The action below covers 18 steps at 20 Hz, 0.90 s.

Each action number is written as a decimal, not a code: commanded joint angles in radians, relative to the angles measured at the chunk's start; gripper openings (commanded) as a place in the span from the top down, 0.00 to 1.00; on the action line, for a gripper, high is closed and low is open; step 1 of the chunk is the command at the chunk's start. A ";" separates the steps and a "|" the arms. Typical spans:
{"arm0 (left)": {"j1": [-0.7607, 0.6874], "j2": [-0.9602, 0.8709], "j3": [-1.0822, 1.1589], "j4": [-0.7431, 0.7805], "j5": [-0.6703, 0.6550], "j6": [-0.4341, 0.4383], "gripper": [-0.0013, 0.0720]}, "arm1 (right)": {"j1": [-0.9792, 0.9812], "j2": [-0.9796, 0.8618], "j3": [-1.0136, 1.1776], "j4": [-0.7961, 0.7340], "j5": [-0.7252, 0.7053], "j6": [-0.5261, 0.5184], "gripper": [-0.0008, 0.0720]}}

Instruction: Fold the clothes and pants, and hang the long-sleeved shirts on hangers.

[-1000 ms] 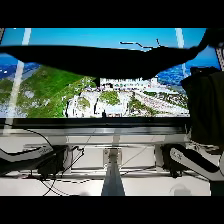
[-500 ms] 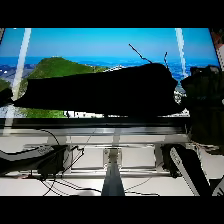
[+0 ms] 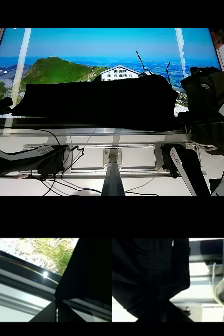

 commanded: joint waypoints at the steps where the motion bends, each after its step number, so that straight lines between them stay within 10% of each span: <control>1: 0.002 -0.001 -0.003 0.057 -0.001 0.000 0.96 | 0.000 0.002 -0.002 -0.003 0.028 -0.008 0.96; 5: 0.002 -0.009 -0.036 0.117 -0.008 -0.060 0.96 | 0.000 0.002 -0.002 -0.006 0.040 -0.010 0.96; 7: 0.002 -0.016 -0.046 0.143 -0.008 -0.060 0.92 | 0.000 0.002 -0.002 -0.005 0.010 -0.027 0.63; 9: 0.000 -0.019 -0.046 0.139 -0.008 -0.061 0.16 | 0.000 0.002 0.000 -0.003 -0.072 -0.035 0.25; 10: 0.000 -0.019 -0.046 0.132 -0.008 -0.061 0.02 | 0.000 0.000 0.002 0.004 -0.150 -0.034 0.25; 14: -0.008 -0.019 -0.045 0.131 -0.060 -0.089 0.02 | 0.000 -0.097 0.031 0.114 -0.513 -0.034 0.25; 18: -0.045 -0.018 -0.044 0.131 -0.090 -0.137 0.02 | 0.021 -0.388 0.187 0.306 -0.586 -0.119 0.25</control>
